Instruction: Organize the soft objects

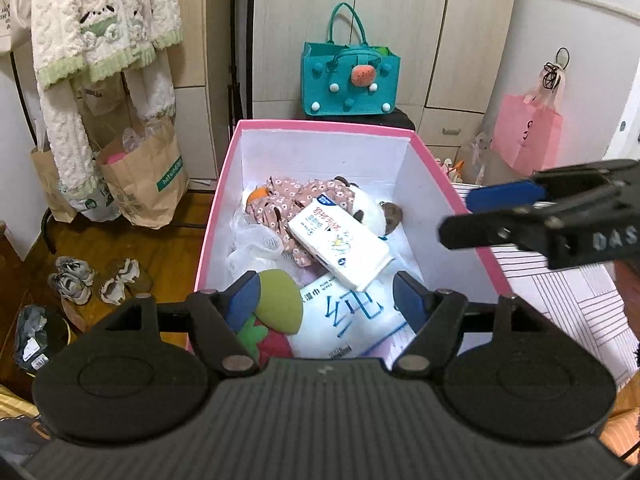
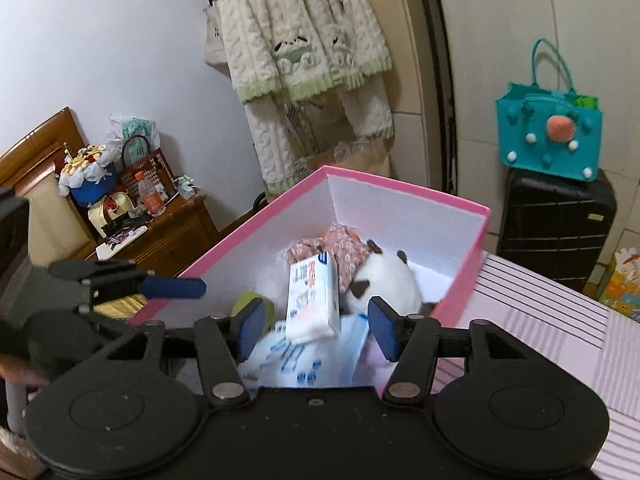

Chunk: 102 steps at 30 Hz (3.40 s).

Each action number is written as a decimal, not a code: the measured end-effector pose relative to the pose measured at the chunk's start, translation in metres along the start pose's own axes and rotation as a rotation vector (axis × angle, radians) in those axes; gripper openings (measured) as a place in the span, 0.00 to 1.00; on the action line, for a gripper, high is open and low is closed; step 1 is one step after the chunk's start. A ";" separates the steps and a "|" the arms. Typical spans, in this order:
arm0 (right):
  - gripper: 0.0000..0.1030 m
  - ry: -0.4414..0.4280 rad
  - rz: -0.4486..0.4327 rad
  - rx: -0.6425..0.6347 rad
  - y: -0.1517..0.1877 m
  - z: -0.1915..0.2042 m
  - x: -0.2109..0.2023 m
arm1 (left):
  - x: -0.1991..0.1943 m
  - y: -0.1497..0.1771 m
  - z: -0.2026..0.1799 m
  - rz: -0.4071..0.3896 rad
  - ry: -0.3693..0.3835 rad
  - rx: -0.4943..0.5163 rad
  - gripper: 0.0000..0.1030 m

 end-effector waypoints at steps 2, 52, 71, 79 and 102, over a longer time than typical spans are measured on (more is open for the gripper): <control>0.63 0.013 -0.012 -0.012 0.005 0.005 -0.012 | -0.009 0.000 -0.001 -0.019 -0.007 0.005 0.84; 1.00 0.599 -0.207 0.086 0.138 0.066 -0.218 | -0.138 0.059 -0.076 -0.129 -0.084 0.005 1.00; 1.00 0.723 -0.190 0.103 0.158 0.056 -0.224 | -0.139 0.064 -0.085 -0.199 -0.138 0.031 1.00; 1.00 0.733 -0.199 0.138 0.161 0.048 -0.225 | -0.139 0.065 -0.087 -0.224 -0.144 0.027 1.00; 1.00 0.753 -0.244 0.117 0.160 0.051 -0.232 | -0.138 0.070 -0.087 -0.216 -0.125 0.015 1.00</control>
Point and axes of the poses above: each gripper's, at about its wrist camera, not at the fingertips, and x roughly the way its jaws point, z to its left, y to its underside, the point moved 10 cm from there along x, roughly the way its jaws point, and after that the axes turned 11 degrees about -y, right-handed, at the moved point
